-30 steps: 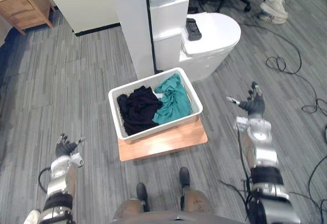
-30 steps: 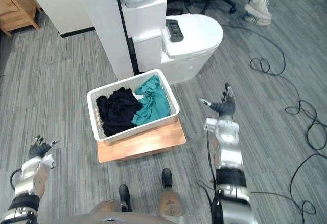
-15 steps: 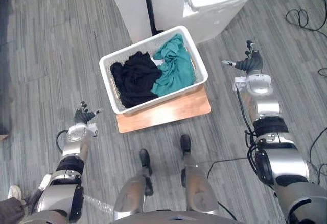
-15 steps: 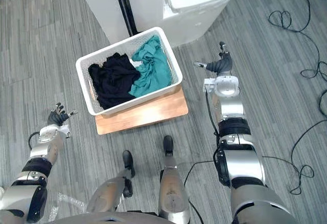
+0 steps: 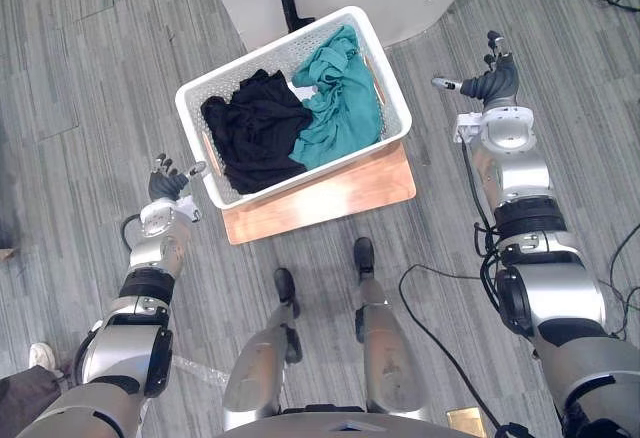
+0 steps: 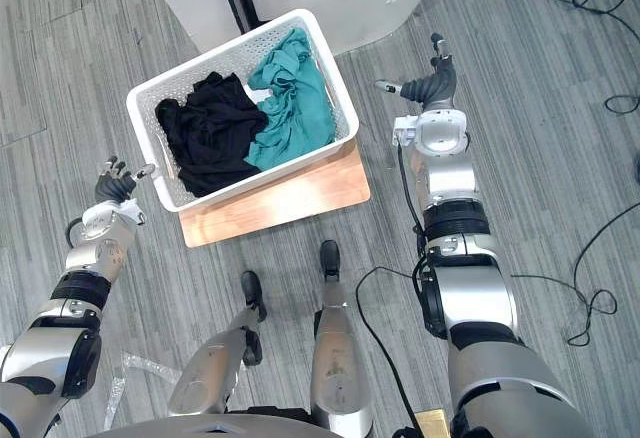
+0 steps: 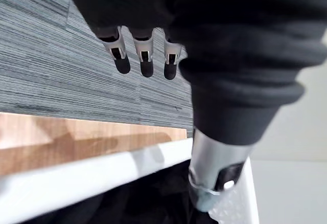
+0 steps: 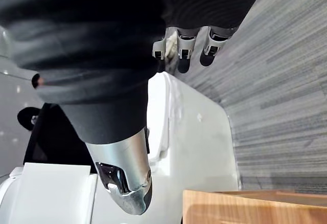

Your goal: Pick up the laundry basket with both hands and put the clothes into the washing machine.

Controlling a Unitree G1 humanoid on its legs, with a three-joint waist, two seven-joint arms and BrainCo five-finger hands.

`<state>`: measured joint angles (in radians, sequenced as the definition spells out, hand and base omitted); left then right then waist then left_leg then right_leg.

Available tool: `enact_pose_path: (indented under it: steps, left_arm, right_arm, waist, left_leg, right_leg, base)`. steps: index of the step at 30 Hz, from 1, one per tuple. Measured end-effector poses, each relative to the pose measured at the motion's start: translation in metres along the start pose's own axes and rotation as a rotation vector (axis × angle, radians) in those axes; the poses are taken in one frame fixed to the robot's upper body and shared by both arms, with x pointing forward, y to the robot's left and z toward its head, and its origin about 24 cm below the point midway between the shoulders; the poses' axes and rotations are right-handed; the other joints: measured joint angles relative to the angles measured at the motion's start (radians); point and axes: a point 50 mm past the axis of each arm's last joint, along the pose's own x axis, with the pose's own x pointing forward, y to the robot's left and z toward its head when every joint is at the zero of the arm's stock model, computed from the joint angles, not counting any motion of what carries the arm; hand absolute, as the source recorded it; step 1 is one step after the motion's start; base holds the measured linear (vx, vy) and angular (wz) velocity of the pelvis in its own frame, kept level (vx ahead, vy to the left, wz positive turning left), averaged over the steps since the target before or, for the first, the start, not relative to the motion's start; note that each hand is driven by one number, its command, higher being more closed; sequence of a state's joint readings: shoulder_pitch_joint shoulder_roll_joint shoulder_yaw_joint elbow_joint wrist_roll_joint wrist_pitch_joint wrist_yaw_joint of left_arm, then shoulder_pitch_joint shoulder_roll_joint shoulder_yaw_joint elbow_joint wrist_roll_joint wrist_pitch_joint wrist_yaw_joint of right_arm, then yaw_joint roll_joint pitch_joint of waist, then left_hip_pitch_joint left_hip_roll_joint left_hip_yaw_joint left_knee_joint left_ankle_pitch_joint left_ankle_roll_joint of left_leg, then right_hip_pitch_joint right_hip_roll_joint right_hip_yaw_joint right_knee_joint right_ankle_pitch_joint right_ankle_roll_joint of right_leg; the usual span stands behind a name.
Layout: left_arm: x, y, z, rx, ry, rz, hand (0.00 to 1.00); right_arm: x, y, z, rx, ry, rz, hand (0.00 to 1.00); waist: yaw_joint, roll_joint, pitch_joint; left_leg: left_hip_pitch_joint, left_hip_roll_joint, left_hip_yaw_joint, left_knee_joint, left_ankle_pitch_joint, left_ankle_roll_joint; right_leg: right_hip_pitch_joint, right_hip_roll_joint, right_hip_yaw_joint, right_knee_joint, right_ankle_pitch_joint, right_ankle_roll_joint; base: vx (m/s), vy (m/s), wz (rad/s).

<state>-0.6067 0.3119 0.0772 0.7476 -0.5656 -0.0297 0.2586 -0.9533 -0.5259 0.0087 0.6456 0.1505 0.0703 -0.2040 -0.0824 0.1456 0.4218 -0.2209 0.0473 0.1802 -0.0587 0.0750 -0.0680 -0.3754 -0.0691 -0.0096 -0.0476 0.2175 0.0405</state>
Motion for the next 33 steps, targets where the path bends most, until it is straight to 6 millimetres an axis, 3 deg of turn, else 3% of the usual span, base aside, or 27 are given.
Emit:
enact_pose_path:
  steps: [10, 15, 22, 27, 33]
  left_arm:
    - [-0.001, -0.019, 0.000, -0.060, 0.001, -0.017, 0.00]
    - [-0.001, -0.044, -0.006, -0.081, 0.043, -0.045, 0.00]
    - [0.003, -0.052, 0.004, -0.071, 0.022, -0.030, 0.00]
    - [0.003, -0.063, 0.009, -0.087, 0.012, -0.042, 0.00]
    - [0.003, -0.074, 0.016, -0.093, -0.009, -0.045, 0.00]
  right_arm:
    - [0.003, 0.005, 0.010, -0.011, -0.024, -0.003, 0.00]
    - [0.007, 0.021, 0.029, -0.030, -0.080, 0.034, 0.00]
    - [0.000, 0.053, 0.029, -0.035, -0.077, 0.107, 0.00]
    - [-0.003, 0.064, 0.031, -0.028, -0.086, 0.112, 0.00]
    - [-0.008, 0.080, 0.058, -0.038, -0.191, 0.134, 0.00]
  waist:
    - [-0.003, 0.011, 0.016]
    - [-0.002, 0.011, 0.017]
    - [0.018, 0.011, 0.017]
    - [0.017, 0.011, 0.017]
    - [0.018, 0.008, 0.015]
  left_leg:
    - [-0.045, -0.005, 0.013, -0.019, 0.031, -0.002]
    - [-0.084, -0.003, 0.036, -0.024, 0.045, -0.010]
    - [-0.117, -0.003, 0.073, -0.026, 0.043, -0.023]
    - [-0.125, -0.002, 0.106, -0.026, 0.047, -0.027]
    - [-0.140, -0.011, 0.124, -0.026, 0.047, -0.026]
  right_leg:
    - [-0.102, -0.002, 0.020, 0.091, -0.023, 0.000]
    - [-0.172, -0.001, 0.032, 0.142, -0.035, -0.005]
    - [-0.249, -0.002, 0.050, 0.213, -0.065, -0.007]
    - [-0.257, -0.013, 0.042, 0.222, -0.066, -0.005]
    - [-0.282, -0.028, 0.045, 0.244, -0.074, 0.005]
  base:
    - [0.00, 0.003, -0.02]
    - [-0.01, -0.010, -0.02]
    - [-0.01, -0.018, -0.04]
    - [0.00, 0.004, 0.07]
    - [0.00, 0.005, 0.02]
